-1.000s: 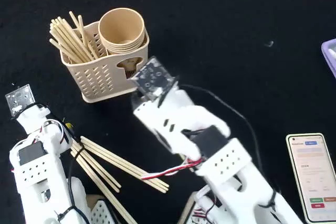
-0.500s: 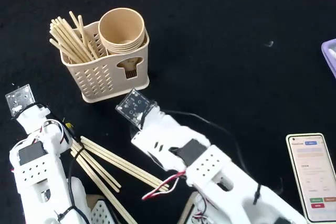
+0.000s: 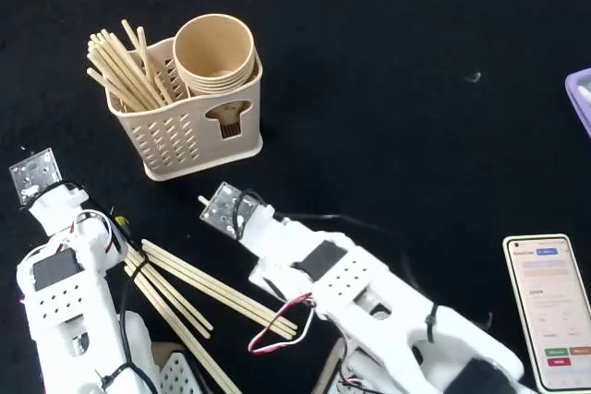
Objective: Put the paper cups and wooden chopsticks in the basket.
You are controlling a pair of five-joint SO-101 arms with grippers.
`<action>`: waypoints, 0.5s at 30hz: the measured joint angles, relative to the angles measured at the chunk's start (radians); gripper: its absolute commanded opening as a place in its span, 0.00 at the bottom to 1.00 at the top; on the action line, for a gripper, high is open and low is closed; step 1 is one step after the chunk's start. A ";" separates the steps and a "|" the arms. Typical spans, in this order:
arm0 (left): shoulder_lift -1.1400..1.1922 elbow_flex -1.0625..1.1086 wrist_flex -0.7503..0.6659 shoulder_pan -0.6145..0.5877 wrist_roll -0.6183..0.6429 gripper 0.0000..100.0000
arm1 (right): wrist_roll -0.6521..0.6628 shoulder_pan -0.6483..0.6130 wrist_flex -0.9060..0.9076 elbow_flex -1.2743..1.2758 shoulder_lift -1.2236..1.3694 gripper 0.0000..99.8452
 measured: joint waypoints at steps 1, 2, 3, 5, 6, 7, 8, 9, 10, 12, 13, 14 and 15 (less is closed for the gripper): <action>0.000 0.000 0.000 0.000 0.000 0.22 | 0.003 0.000 -0.006 0.000 0.017 0.19; 0.000 0.000 0.000 0.000 0.000 0.22 | 0.003 0.000 -0.014 0.000 0.038 0.19; 0.000 0.000 0.000 0.000 0.000 0.22 | 0.003 0.000 -0.026 0.000 0.063 0.19; 0.000 0.000 0.000 0.000 0.000 0.22 | 0.005 0.008 -0.052 0.000 0.114 0.19; 0.000 0.000 0.000 0.000 0.000 0.22 | 0.005 0.017 -0.055 -0.012 0.135 0.19; 0.000 0.000 0.000 0.000 0.000 0.22 | 0.005 0.029 -0.055 -0.034 0.158 0.19; 0.000 0.000 0.000 0.000 0.000 0.22 | 0.005 0.041 -0.055 -0.051 0.178 0.19; 0.000 0.000 0.000 0.000 0.000 0.22 | 0.005 0.057 -0.055 -0.068 0.195 0.17; 0.000 0.000 0.000 0.000 0.000 0.22 | 0.005 0.069 -0.055 -0.081 0.210 0.15; 0.000 0.000 0.000 0.000 0.000 0.22 | 0.008 0.080 -0.058 -0.098 0.233 0.11; 0.000 0.000 0.000 0.000 0.000 0.22 | 0.021 0.081 -0.058 -0.103 0.242 0.09; 0.000 0.000 0.000 0.000 0.000 0.22 | 0.041 0.083 -0.058 -0.106 0.250 0.07; 0.000 0.000 0.000 0.000 0.000 0.22 | 0.060 0.084 -0.058 -0.107 0.252 0.06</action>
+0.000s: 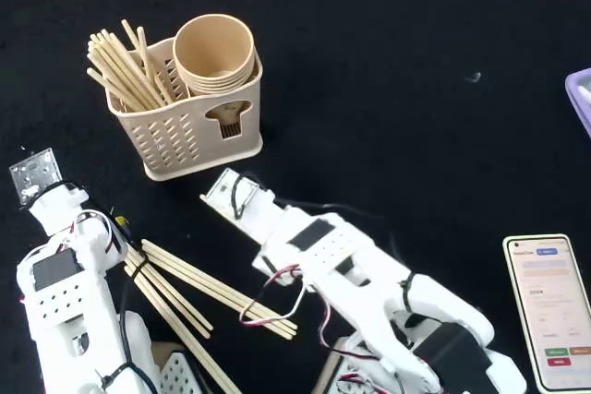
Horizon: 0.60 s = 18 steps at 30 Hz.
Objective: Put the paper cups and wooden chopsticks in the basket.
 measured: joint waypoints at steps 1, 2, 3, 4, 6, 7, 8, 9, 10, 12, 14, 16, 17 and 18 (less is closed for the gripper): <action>0.000 0.000 0.000 0.000 0.000 0.22 | 0.015 0.000 0.000 -0.003 0.000 0.04; 0.000 0.000 0.000 0.000 0.000 0.22 | 0.028 -0.008 -0.002 -0.003 0.000 0.02; 0.000 0.000 0.000 0.000 0.000 0.22 | 0.037 -0.015 -0.002 -0.003 0.002 0.01; 0.000 0.000 0.000 0.000 0.000 0.22 | 0.041 -0.018 -0.002 -0.003 0.002 0.01; 0.000 0.000 0.000 0.000 0.000 0.22 | 0.043 -0.018 0.014 -0.020 0.002 0.01; 0.000 0.000 0.000 0.000 0.000 0.22 | 0.048 -0.020 0.032 -0.034 0.003 0.01; 0.000 0.000 0.000 0.000 0.000 0.22 | 0.046 -0.020 0.063 -0.051 -0.003 0.01; 0.000 0.000 0.000 0.000 0.000 0.22 | 0.051 -0.015 0.098 -0.074 -0.017 0.01; 0.000 0.000 0.000 0.000 0.000 0.22 | 0.052 0.000 0.140 -0.104 -0.044 0.01; 0.000 0.000 0.000 0.000 0.000 0.22 | 0.051 0.044 0.239 -0.164 -0.117 0.01; 0.000 0.000 0.000 0.000 0.000 0.22 | 0.051 0.078 0.342 -0.226 -0.206 0.01; 0.000 0.000 0.000 0.000 0.000 0.22 | 0.051 0.091 0.442 -0.279 -0.299 0.01; 0.000 0.000 0.000 0.000 0.000 0.22 | 0.052 0.092 0.491 -0.301 -0.345 0.01; 0.000 0.000 0.000 0.000 0.000 0.22 | 0.052 0.094 0.539 -0.325 -0.391 0.01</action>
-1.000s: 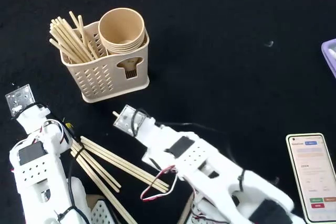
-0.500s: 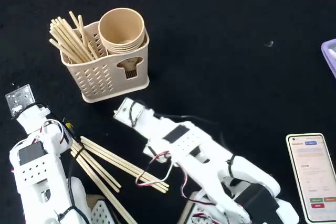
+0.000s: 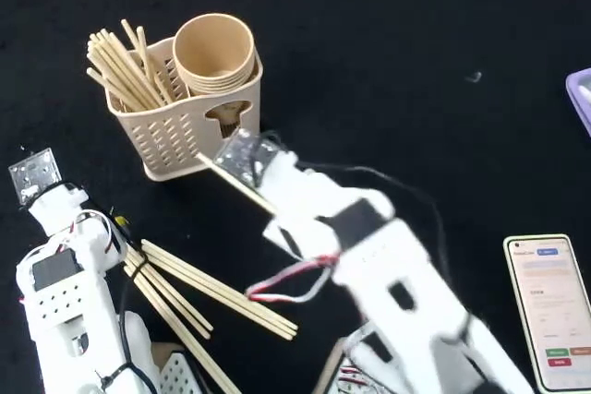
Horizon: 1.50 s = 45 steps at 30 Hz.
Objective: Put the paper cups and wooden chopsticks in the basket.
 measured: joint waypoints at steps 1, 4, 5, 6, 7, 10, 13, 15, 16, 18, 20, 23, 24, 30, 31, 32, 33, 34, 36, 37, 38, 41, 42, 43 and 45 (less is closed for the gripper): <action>0.000 0.000 0.000 0.000 0.000 0.22 | 0.000 0.000 0.043 -0.025 -0.046 0.01; 0.000 0.000 0.000 0.000 0.000 0.22 | -0.003 -0.044 0.147 -0.121 -0.172 0.01; 0.000 0.000 0.000 0.000 0.000 0.22 | -0.018 -0.078 0.153 -0.155 -0.210 0.01; 0.000 0.000 0.000 0.000 0.000 0.22 | -0.041 -0.110 0.150 -0.187 -0.245 0.01; 0.000 0.000 0.000 0.000 0.000 0.22 | -0.069 -0.135 0.124 -0.209 -0.273 0.01; 0.000 0.000 0.000 0.000 0.000 0.22 | -0.180 -0.161 -0.074 -0.215 -0.299 0.01; 0.000 0.000 0.000 0.000 0.000 0.22 | -0.276 -0.164 -0.396 -0.143 -0.255 0.01; 0.000 0.000 0.000 0.000 0.000 0.22 | -0.318 -0.163 -0.644 -0.091 -0.176 0.01; 0.000 0.000 0.000 0.000 0.000 0.22 | -0.328 -0.164 -0.766 -0.075 -0.135 0.01; 0.000 0.000 0.000 0.000 0.000 0.22 | -0.347 -0.164 -1.007 -0.075 -0.041 0.01; 0.000 0.000 0.000 0.000 0.000 0.22 | -0.364 -0.164 -1.211 -0.075 0.055 0.01; 0.000 0.000 0.000 0.000 0.000 0.22 | -0.384 -0.166 -1.395 -0.138 0.222 0.01; 0.000 0.000 0.000 0.000 0.000 0.22 | -0.384 -0.166 -1.416 -0.173 0.272 0.01; 0.000 0.000 0.000 0.000 0.000 0.22 | -0.390 -0.170 -1.453 -0.334 0.529 0.01; 0.000 0.000 0.000 0.000 0.000 0.22 | -0.390 -0.170 -1.453 -0.351 0.560 0.01; 0.000 0.000 0.000 0.000 0.000 0.22 | -0.390 -0.170 -1.453 -0.364 0.585 0.01; 0.000 0.000 0.000 0.000 0.000 0.22 | -0.390 -0.170 -1.455 -0.373 0.608 0.01; 0.000 0.000 0.000 0.000 0.000 0.22 | -0.390 -0.170 -1.456 -0.382 0.631 0.01; 0.000 0.000 0.000 0.000 0.000 0.22 | -0.390 -0.170 -1.459 -0.388 0.669 0.01; 0.000 0.000 0.000 0.000 0.000 0.22 | -0.390 -0.170 -1.459 -0.388 0.678 0.01; 0.000 0.000 0.000 0.000 0.000 0.22 | -0.390 -0.170 -1.459 -0.388 0.686 0.02; 0.000 0.000 0.000 0.000 0.000 0.22 | -0.390 -0.170 -1.459 -0.388 0.689 0.04; 0.000 0.000 0.000 0.000 0.000 0.22 | -0.390 -0.170 -1.459 -0.388 0.689 0.07; 0.000 0.000 0.000 0.000 0.000 0.22 | -0.390 -0.170 -1.459 -0.388 0.689 0.11; 0.000 0.000 0.000 0.000 0.000 0.22 | -0.390 -0.170 -1.433 -0.388 0.689 0.20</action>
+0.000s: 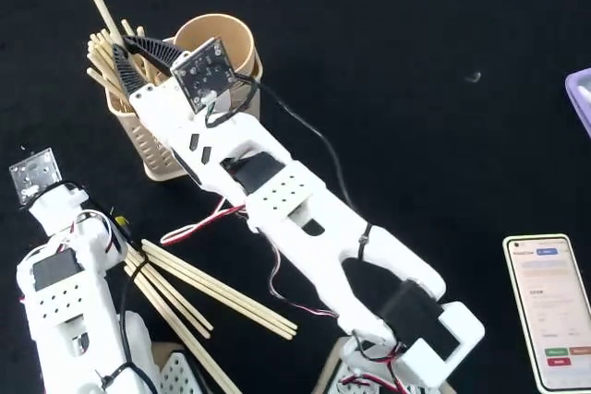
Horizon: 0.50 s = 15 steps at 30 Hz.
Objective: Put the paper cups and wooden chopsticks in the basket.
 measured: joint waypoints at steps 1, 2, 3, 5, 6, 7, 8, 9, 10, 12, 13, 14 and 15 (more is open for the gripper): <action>0.000 0.000 0.000 0.000 0.000 0.22 | 0.000 0.000 0.028 0.000 0.000 0.23; 0.000 0.000 0.000 0.000 0.000 0.22 | 0.000 0.000 0.057 0.000 0.000 0.24; 0.000 0.000 0.000 0.000 0.000 0.22 | 0.000 0.000 0.092 0.000 0.000 0.24; 0.000 0.000 0.000 0.000 0.000 0.22 | 0.000 0.000 0.167 0.000 -0.009 0.22; 0.000 0.000 0.000 0.000 0.000 0.22 | 0.000 0.000 0.209 0.002 -0.026 0.20; 0.000 0.000 0.000 0.000 0.000 0.22 | 0.000 0.000 0.252 0.002 -0.051 0.19; 0.000 0.000 0.000 0.000 0.000 0.22 | 0.000 0.000 0.292 0.002 -0.081 0.18; 0.000 0.000 0.000 0.000 0.000 0.22 | 0.000 0.000 0.333 0.002 -0.121 0.16; 0.000 0.000 0.000 0.000 0.000 0.22 | 0.000 0.000 0.377 0.002 -0.166 0.15; 0.000 0.000 0.000 0.000 0.000 0.22 | 0.000 0.000 0.476 0.021 -0.270 0.13; 0.000 0.000 0.000 0.000 0.000 0.22 | 0.000 0.000 0.531 0.041 -0.328 0.12; 0.000 0.000 0.000 0.000 0.000 0.22 | 0.000 0.000 0.591 0.069 -0.388 0.12; 0.000 0.000 0.000 0.000 0.000 0.22 | 0.000 0.003 0.654 0.098 -0.451 0.12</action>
